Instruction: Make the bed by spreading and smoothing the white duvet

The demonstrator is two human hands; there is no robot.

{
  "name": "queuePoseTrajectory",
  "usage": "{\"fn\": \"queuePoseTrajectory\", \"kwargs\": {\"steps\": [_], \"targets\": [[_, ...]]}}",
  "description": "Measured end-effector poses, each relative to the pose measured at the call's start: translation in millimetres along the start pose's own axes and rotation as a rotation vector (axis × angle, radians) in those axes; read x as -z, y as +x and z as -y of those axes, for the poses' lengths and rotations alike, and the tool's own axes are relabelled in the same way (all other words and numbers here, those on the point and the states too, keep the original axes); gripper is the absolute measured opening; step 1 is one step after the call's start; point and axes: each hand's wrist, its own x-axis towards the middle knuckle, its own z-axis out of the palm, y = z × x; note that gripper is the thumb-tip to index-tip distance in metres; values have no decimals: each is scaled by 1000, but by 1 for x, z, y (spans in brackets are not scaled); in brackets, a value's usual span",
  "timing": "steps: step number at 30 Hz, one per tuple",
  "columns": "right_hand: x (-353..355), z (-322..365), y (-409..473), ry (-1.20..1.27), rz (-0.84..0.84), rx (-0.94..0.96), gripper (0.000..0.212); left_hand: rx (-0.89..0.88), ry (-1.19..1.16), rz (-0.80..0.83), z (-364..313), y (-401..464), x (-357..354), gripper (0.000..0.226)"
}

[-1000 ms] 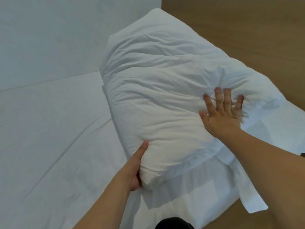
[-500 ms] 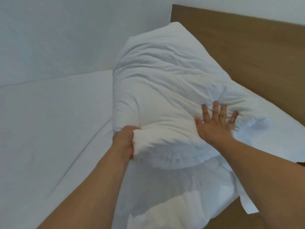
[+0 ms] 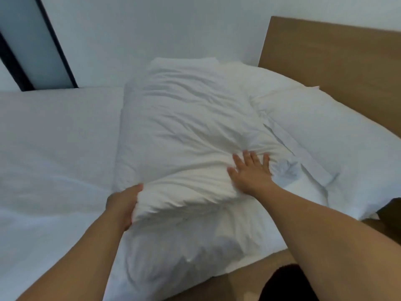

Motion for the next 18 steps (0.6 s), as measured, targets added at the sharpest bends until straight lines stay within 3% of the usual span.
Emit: {"fn": "queuePoseTrajectory", "kwargs": {"steps": [3, 7, 11, 14, 16, 18], "targets": [[21, -15, -3, -108, 11, -71, 69, -308, 501, -219, -17, -39, -19, 74], [22, -31, -7, 9, 13, -242, 67, -641, 1051, -80, -33, -61, -76, 68], [0, -72, -12, 112, 78, -150, 63, -630, 1478, 57, 3, -46, -101, 79], [2, -94, 4, 262, 119, -151, 57, -740, 1448, 14, -4, -35, -118, 76], [14, -95, 29, 367, 4, -168, 55, -978, 1328, -77, -36, -28, -140, 68], [22, -85, 52, 379, -56, -112, 59, -1078, 1290, -119, -65, -15, -158, 64]]}}
